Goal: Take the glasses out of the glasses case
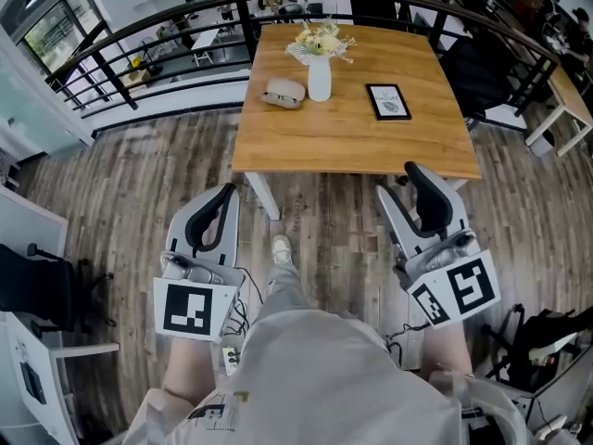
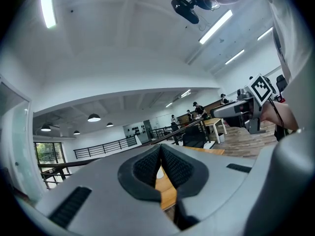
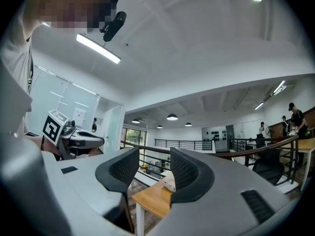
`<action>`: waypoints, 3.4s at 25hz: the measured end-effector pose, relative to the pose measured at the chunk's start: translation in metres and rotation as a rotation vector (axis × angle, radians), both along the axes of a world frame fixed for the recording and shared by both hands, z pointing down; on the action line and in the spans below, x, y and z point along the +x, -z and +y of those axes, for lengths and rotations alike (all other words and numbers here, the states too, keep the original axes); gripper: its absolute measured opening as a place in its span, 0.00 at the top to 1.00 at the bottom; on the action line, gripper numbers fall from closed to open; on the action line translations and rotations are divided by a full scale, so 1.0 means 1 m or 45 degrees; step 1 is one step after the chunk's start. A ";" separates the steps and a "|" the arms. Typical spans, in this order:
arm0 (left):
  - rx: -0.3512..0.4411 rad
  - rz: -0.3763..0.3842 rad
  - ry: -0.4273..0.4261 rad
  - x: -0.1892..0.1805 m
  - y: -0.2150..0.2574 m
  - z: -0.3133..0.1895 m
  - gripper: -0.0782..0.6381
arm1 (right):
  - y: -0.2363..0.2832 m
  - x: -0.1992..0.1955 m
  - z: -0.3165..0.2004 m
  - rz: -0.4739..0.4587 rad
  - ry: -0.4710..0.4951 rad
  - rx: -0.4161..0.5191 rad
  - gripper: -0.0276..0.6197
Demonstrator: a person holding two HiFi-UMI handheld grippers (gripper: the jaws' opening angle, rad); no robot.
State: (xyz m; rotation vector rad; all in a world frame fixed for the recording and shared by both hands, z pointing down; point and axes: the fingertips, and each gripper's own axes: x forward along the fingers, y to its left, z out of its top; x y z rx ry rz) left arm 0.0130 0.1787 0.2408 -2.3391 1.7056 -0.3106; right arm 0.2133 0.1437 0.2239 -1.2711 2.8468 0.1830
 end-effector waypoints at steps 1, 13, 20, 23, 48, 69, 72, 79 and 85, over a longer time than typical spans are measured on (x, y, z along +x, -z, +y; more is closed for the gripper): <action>-0.004 0.000 -0.002 -0.004 -0.001 -0.008 0.87 | -0.002 -0.005 -0.008 0.005 0.002 -0.007 0.63; -0.076 0.031 -0.036 -0.072 -0.011 -0.141 0.87 | -0.021 -0.082 -0.135 0.093 0.000 -0.108 0.63; -0.106 0.049 -0.056 -0.130 -0.016 -0.229 0.87 | -0.026 -0.150 -0.219 0.141 0.009 -0.160 0.63; -0.131 0.066 -0.059 -0.155 -0.020 -0.269 0.87 | -0.031 -0.181 -0.260 0.160 0.016 -0.179 0.63; -0.257 0.028 -0.093 -0.161 -0.072 -0.427 0.87 | -0.114 -0.208 -0.429 0.357 0.126 -0.431 0.63; -0.522 0.093 0.027 -0.185 -0.193 -0.531 0.87 | -0.310 -0.278 -0.546 0.632 0.319 -0.777 0.66; -0.563 0.098 0.021 -0.189 -0.214 -0.539 0.87 | -0.341 -0.278 -0.554 0.683 0.299 -0.820 0.66; -0.657 0.096 0.007 -0.190 -0.255 -0.545 0.87 | -0.401 -0.278 -0.564 0.809 0.300 -0.915 0.66; -0.730 0.131 -0.012 -0.186 -0.284 -0.543 0.87 | -0.441 -0.279 -0.562 0.920 0.340 -0.964 0.66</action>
